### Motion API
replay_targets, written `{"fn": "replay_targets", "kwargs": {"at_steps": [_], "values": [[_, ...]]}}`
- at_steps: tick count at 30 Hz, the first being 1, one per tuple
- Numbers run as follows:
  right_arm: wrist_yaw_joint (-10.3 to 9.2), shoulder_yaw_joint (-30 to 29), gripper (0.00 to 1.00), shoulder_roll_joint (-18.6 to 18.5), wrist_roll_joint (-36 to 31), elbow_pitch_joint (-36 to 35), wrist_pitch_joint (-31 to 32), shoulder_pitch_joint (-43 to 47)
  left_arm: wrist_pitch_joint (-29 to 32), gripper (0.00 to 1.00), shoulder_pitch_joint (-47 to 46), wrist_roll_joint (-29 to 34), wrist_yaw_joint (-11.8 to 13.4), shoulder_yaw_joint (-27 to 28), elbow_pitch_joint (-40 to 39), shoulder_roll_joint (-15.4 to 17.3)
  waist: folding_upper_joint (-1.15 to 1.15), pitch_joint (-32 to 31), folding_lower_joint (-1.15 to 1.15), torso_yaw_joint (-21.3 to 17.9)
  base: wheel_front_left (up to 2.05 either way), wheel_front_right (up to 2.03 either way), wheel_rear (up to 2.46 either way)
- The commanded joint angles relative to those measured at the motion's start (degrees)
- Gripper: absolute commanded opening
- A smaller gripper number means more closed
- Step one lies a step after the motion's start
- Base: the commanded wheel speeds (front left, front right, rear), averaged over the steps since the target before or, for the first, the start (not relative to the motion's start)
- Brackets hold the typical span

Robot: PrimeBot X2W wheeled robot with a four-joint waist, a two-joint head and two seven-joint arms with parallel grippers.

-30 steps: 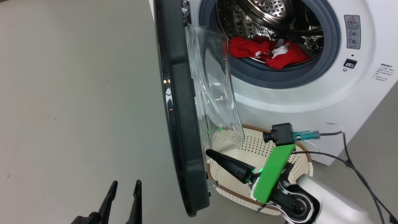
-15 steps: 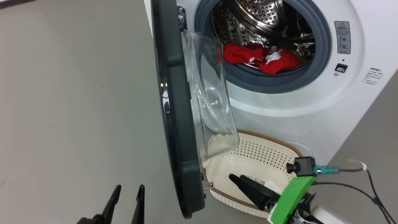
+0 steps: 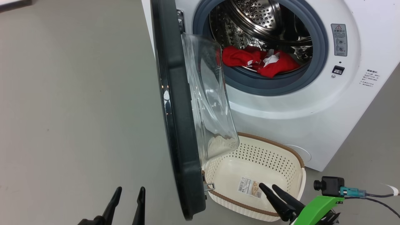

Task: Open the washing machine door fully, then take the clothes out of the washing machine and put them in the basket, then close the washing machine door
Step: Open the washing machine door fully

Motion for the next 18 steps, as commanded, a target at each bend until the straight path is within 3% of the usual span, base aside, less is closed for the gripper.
{"fn": "replay_targets", "kwargs": {"at_steps": [1,10,18], "values": [[0.44,0.3,1.0,-0.7,-0.8,-0.8,-1.0,0.3,-0.7,1.0,-1.6,0.8,-0.2,2.1,-1.0,0.4,0.0,0.0,0.0,0.0,0.0,0.0,0.0],[0.44,1.2,1.0,-2.1,-10.2,5.3,-3.5,-0.6,-0.7,1.0,-1.5,0.8,-0.2,2.3,-1.1,0.4,0.0,0.1,0.0,-1.0,0.0,0.0,0.0],[0.44,-11.9,1.0,1.3,-22.6,5.3,-3.5,1.9,-0.7,1.0,-1.9,0.7,-0.2,2.5,-1.4,0.4,0.0,0.6,0.0,-1.7,0.0,0.0,0.0]]}}
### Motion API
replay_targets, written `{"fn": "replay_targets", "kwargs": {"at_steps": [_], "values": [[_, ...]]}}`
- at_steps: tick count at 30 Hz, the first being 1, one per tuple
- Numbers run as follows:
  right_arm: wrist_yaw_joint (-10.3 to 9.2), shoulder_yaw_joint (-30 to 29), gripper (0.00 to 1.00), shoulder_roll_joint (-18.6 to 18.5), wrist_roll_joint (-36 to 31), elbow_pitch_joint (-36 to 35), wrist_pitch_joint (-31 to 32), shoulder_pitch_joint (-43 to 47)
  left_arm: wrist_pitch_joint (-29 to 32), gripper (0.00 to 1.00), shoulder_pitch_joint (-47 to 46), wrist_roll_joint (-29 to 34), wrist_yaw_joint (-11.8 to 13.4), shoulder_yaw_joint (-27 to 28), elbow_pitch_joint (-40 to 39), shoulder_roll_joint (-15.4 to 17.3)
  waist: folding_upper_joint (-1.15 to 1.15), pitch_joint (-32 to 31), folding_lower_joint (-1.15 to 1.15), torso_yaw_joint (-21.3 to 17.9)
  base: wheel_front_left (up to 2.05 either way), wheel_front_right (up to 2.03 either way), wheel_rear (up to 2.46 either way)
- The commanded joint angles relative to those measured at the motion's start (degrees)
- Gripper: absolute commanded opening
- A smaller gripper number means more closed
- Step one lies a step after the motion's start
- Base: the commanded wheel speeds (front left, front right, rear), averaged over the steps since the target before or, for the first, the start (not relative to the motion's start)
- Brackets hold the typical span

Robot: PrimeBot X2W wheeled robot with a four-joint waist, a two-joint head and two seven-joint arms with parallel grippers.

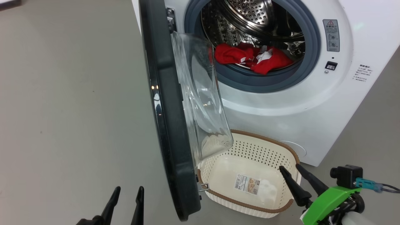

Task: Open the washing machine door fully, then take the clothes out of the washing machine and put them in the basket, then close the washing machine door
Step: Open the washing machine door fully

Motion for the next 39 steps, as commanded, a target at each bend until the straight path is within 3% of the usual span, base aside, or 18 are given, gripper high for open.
{"fn": "replay_targets", "kwargs": {"at_steps": [1,11,20,38,39], "values": [[0.43,-2.5,1.0,0.1,-3.8,-1.8,-0.8,2.0,-0.7,1.0,-1.9,0.6,-0.2,2.2,-1.4,0.4,0.0,0.2,0.0,-0.1,0.0,0.0,0.0],[0.43,-18.3,1.0,5.0,-23.1,-8.4,-0.8,9.0,-0.7,1.0,-2.2,0.5,-0.2,2.2,-1.4,0.4,0.0,0.8,0.0,-0.2,0.0,0.0,0.0],[0.43,-25.3,1.0,7.4,-36.6,-12.2,-0.8,12.6,-0.7,1.0,-2.5,0.3,0.0,2.0,-1.5,0.4,0.0,1.2,0.0,-0.2,0.0,0.0,0.0],[0.43,-29.4,1.0,9.5,-40.9,-13.5,-0.8,14.5,-0.7,1.0,-3.0,0.6,0.9,1.8,-1.4,0.4,0.0,1.2,0.0,-0.2,0.0,0.0,0.0],[0.43,-29.4,1.0,9.5,-40.9,-13.5,-0.8,14.6,-0.7,0.59,-2.9,0.7,1.0,1.8,-1.3,0.4,0.0,1.1,0.0,-0.2,0.0,0.0,0.0]]}}
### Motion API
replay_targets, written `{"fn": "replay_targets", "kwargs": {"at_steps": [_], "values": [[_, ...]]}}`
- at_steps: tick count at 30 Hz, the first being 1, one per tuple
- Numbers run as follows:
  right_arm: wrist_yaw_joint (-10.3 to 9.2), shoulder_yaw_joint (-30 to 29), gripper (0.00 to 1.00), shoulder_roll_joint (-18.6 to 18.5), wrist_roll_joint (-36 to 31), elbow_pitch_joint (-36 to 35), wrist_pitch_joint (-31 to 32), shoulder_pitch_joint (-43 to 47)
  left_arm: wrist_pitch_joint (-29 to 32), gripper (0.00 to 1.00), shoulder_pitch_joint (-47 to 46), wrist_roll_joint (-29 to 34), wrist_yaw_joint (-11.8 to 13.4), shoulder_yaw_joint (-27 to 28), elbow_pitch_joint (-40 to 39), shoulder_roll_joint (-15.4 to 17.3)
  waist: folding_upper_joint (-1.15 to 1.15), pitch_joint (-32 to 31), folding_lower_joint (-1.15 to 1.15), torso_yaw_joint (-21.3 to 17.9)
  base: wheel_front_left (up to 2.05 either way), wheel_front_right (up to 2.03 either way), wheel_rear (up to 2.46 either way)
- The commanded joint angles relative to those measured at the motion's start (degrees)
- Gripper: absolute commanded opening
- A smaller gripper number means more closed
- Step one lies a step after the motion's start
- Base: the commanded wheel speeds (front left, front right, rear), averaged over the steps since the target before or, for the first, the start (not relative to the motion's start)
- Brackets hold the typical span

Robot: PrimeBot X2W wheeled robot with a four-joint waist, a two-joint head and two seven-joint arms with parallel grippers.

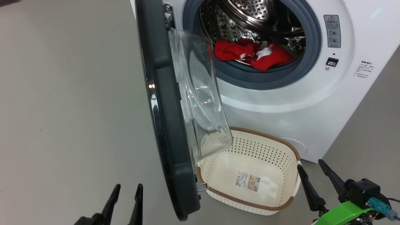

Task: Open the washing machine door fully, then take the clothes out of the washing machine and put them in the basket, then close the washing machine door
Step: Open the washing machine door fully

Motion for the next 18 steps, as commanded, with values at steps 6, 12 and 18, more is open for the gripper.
{"fn": "replay_targets", "kwargs": {"at_steps": [6,12,18], "values": [[0.37,0.6,1.0,-0.6,-1.0,-1.5,-0.6,0.1,-0.7,0.0,-2.6,-0.9,0.8,2.9,-3.9,0.4,0.0,-0.6,0.0,-0.2,0.0,0.0,0.0],[0.37,0.5,1.0,-0.6,-1.2,-1.7,-0.6,0.5,-0.7,0.0,-3.7,-1.4,1.6,4.0,-11.9,0.4,0.0,-0.8,0.0,-0.1,0.0,0.0,0.0],[0.37,0.7,1.0,-0.8,-1.3,-1.9,-0.6,0.4,-0.7,0.0,-5.0,-1.0,2.8,1.7,-25.0,0.4,0.0,-0.7,0.0,-0.2,0.0,0.0,0.0]]}}
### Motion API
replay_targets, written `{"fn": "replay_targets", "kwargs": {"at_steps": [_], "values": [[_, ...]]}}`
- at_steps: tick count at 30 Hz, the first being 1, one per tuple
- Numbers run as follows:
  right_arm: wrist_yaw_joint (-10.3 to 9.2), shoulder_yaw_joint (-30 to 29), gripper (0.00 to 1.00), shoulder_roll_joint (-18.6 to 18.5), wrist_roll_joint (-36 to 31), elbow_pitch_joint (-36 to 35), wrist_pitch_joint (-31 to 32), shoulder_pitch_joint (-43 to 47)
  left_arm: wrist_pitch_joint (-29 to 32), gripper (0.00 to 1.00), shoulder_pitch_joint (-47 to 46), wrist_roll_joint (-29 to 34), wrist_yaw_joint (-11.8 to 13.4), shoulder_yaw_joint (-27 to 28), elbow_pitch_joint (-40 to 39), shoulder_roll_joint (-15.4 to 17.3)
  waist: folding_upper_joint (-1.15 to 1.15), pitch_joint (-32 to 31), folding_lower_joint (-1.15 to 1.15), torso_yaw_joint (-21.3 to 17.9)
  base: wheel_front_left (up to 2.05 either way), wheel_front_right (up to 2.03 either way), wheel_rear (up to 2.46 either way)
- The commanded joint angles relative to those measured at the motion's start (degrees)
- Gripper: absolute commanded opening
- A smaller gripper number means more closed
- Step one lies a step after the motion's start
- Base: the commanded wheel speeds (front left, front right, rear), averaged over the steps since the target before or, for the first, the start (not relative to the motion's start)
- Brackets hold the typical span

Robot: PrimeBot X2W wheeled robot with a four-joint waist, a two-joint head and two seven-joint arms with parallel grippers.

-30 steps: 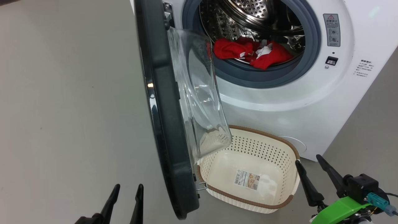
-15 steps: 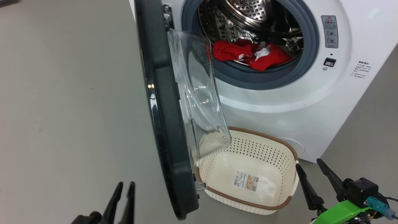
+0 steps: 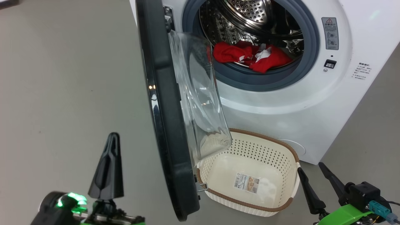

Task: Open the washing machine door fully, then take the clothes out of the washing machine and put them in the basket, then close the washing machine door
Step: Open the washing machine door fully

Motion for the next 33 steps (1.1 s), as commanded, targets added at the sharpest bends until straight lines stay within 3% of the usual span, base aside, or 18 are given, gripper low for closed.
{"fn": "replay_targets", "kwargs": {"at_steps": [1,9,16,33], "values": [[0.37,0.8,1.0,-0.9,-1.1,-1.5,-0.5,-0.6,-0.6,0.0,-1.9,0.1,0.1,0.2,-4.0,0.4,0.0,0.1,0.0,-0.1,0.0,0.0,0.0],[0.37,0.8,1.0,-1.0,-1.2,-1.8,-0.5,-0.7,-0.6,0.0,-0.8,2.1,-3.6,-10.9,-8.3,0.4,0.0,0.3,0.0,-0.3,0.0,0.0,0.0],[0.37,1.0,1.0,-1.0,-1.2,-2.1,-0.5,-1.0,-0.6,0.0,0.4,-0.3,-4.6,-19.1,-1.0,0.4,0.0,0.6,0.0,-0.6,0.0,0.0,0.0],[0.37,1.0,1.0,-0.8,-1.3,-2.5,-0.5,-1.2,-0.6,0.0,-1.9,-7.0,-1.0,-18.2,13.3,0.4,0.0,1.0,0.0,-0.5,0.0,0.0,0.0]]}}
